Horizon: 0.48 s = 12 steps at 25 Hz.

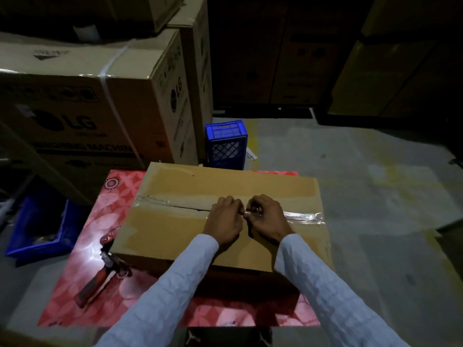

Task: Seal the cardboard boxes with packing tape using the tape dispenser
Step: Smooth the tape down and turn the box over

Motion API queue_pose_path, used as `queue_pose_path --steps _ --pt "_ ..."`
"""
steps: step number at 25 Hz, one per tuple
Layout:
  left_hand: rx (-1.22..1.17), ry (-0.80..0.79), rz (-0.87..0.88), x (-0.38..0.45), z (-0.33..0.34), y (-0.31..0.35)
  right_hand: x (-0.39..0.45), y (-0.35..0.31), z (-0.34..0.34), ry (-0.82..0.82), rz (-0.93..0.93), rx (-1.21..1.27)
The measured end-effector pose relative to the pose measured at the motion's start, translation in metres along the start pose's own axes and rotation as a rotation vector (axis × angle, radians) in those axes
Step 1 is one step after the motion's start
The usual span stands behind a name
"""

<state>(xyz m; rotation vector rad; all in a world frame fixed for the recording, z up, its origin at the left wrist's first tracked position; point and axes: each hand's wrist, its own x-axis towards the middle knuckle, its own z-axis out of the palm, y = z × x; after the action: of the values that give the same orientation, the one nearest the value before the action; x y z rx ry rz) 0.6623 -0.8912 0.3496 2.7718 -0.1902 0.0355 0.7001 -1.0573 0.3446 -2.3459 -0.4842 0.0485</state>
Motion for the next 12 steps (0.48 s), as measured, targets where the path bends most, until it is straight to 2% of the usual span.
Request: queue_pose_path --steps 3,5,8,10,12 --pt "-0.028 0.04 -0.058 0.003 0.019 0.036 0.0 0.026 -0.021 -0.042 -0.05 0.032" --pt "0.041 0.06 -0.096 0.003 0.026 0.041 -0.008 0.043 -0.027 -0.023 -0.136 -0.028" --pt "0.126 0.039 -0.133 0.01 0.027 0.054 -0.01 0.048 -0.028 -0.096 -0.199 -0.098" --pt "0.096 0.06 -0.108 0.011 0.028 0.067 -0.005 0.048 -0.037 -0.143 -0.201 -0.052" --pt "0.003 0.09 -0.083 0.01 0.035 0.077 -0.009 0.059 -0.046 -0.109 -0.247 -0.08"
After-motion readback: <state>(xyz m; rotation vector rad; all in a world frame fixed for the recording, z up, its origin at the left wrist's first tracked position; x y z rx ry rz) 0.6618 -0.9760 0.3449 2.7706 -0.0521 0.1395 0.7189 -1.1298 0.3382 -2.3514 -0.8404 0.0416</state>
